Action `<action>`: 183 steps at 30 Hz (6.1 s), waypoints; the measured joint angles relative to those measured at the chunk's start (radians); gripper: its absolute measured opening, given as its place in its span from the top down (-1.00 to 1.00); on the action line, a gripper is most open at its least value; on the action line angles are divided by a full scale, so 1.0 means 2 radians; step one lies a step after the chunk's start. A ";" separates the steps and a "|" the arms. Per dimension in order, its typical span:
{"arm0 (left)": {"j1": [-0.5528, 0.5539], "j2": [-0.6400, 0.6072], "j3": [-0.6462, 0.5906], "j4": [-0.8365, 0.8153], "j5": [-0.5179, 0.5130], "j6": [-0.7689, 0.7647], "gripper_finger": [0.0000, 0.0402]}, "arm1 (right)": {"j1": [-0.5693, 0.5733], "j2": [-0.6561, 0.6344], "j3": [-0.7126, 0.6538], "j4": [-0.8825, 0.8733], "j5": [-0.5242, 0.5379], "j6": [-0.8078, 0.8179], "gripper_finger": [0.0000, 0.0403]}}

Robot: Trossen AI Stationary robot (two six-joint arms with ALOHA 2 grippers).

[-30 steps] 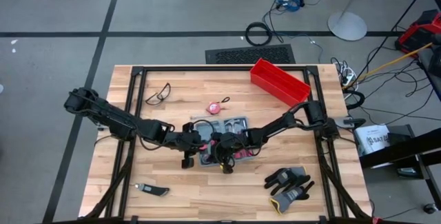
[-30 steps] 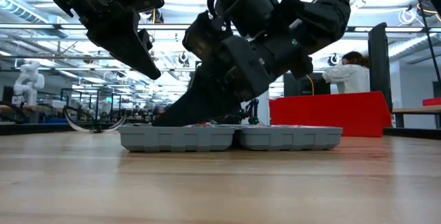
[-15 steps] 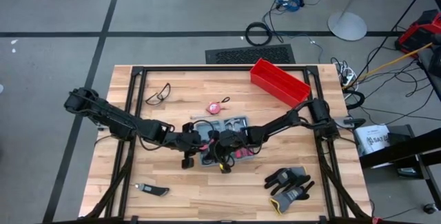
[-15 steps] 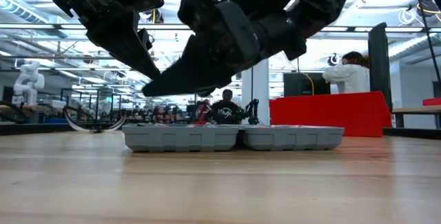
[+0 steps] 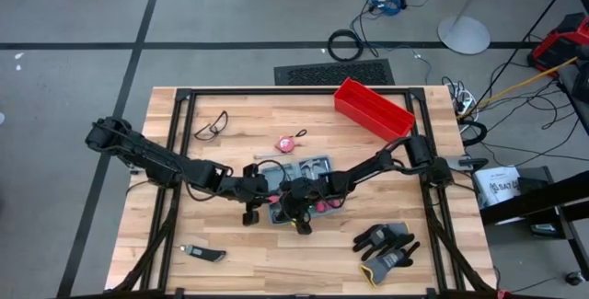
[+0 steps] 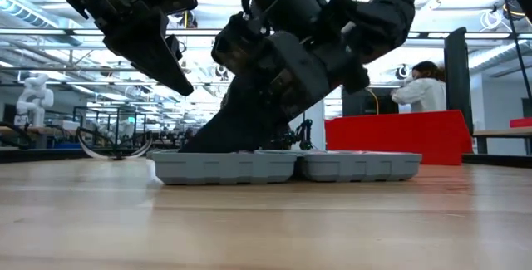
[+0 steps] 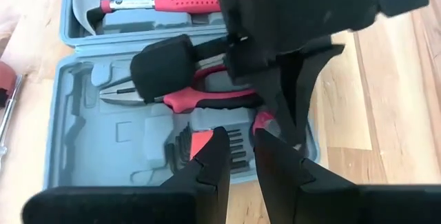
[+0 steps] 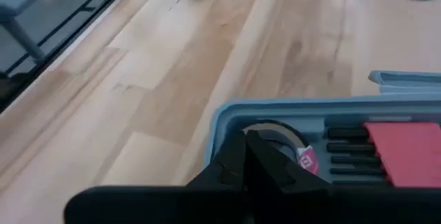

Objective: Prefit tool cases
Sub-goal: Put the electrical tape into the toolbox, then put the voltage tester into the toolbox

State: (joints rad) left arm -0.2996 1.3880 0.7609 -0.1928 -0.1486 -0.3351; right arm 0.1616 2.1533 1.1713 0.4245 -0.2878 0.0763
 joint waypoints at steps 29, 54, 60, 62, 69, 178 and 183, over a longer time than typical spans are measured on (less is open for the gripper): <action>-0.018 0.000 0.000 0.000 -0.048 0.000 0.65 | -0.005 -0.075 0.023 -0.074 0.028 -0.066 1.00; 0.332 -0.008 0.001 -0.059 0.059 0.394 0.65 | -0.272 -0.304 -0.090 -0.330 0.109 -0.104 0.96; 0.324 -0.008 0.001 -0.096 0.128 0.372 0.65 | -0.273 -0.302 -0.094 -0.317 0.096 -0.100 0.74; 0.319 -0.008 0.001 -0.101 0.129 0.362 0.65 | -0.273 -0.302 -0.094 -0.313 0.091 -0.096 0.64; 0.317 -0.001 0.000 -0.121 0.130 0.342 0.65 | -0.273 -0.302 -0.094 -0.309 0.091 -0.074 0.39; 0.136 -0.018 0.008 0.188 -0.009 -0.032 1.00 | -0.224 -0.279 -0.094 -0.323 0.114 -0.150 0.30; 0.137 -0.018 0.008 0.182 -0.022 -0.016 1.00 | -0.228 -0.227 -0.091 -0.264 0.100 -0.193 0.27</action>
State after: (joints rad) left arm -0.0265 1.3521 0.7765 0.1711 -0.1923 -0.3664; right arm -0.2945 1.7000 0.9900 -0.1042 -0.0883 -0.3096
